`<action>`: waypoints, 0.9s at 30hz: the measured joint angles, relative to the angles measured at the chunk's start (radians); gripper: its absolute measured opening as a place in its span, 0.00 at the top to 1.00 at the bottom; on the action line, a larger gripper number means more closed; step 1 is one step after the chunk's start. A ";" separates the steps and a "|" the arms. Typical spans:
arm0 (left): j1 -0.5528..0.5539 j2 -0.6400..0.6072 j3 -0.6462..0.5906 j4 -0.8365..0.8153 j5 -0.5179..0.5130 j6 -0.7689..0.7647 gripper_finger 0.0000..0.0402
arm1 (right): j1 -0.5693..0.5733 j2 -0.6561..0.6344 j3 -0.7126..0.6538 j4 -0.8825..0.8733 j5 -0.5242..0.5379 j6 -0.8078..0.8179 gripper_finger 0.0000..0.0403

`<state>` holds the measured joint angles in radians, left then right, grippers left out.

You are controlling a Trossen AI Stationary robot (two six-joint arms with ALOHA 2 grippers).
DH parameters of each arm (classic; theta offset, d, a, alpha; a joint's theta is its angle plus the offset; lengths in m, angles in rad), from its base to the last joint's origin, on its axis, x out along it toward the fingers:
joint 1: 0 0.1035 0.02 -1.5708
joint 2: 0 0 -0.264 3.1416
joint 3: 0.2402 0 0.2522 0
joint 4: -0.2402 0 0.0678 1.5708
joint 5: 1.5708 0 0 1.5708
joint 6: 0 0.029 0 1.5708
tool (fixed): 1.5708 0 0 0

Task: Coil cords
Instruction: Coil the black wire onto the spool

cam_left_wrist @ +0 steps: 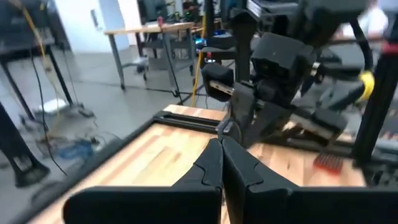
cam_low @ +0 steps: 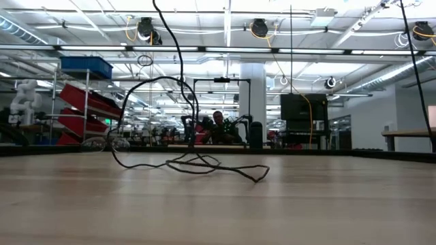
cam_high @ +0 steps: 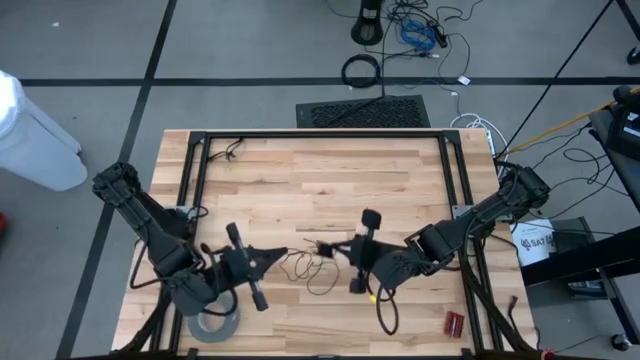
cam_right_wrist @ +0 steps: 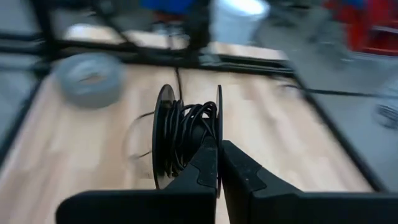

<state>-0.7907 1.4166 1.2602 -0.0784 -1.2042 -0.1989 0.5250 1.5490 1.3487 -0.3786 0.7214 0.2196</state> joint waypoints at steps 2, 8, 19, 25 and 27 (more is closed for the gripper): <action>0.017 0.000 0.000 0.001 0.002 -0.031 1.00 | 0.000 0.000 0.000 0.000 0.079 0.031 1.00; 0.092 0.000 0.007 0.013 0.005 -0.039 1.00 | 0.000 0.000 0.000 -0.015 0.263 0.059 1.00; 0.255 -0.008 0.161 -0.026 0.335 0.036 1.00 | -0.020 0.009 0.000 -0.028 0.416 -0.013 1.00; 0.309 0.068 0.159 -0.009 0.406 -0.034 1.00 | -0.043 0.031 0.000 -0.024 0.441 -0.055 1.00; 0.319 0.103 0.159 0.005 0.445 -0.058 1.00 | -0.050 0.032 0.000 -0.024 0.396 -0.049 1.00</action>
<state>-0.4720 1.5199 1.4189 -0.0736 -0.7588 -0.2567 0.4753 1.5806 1.3487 -0.4026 1.1174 0.1710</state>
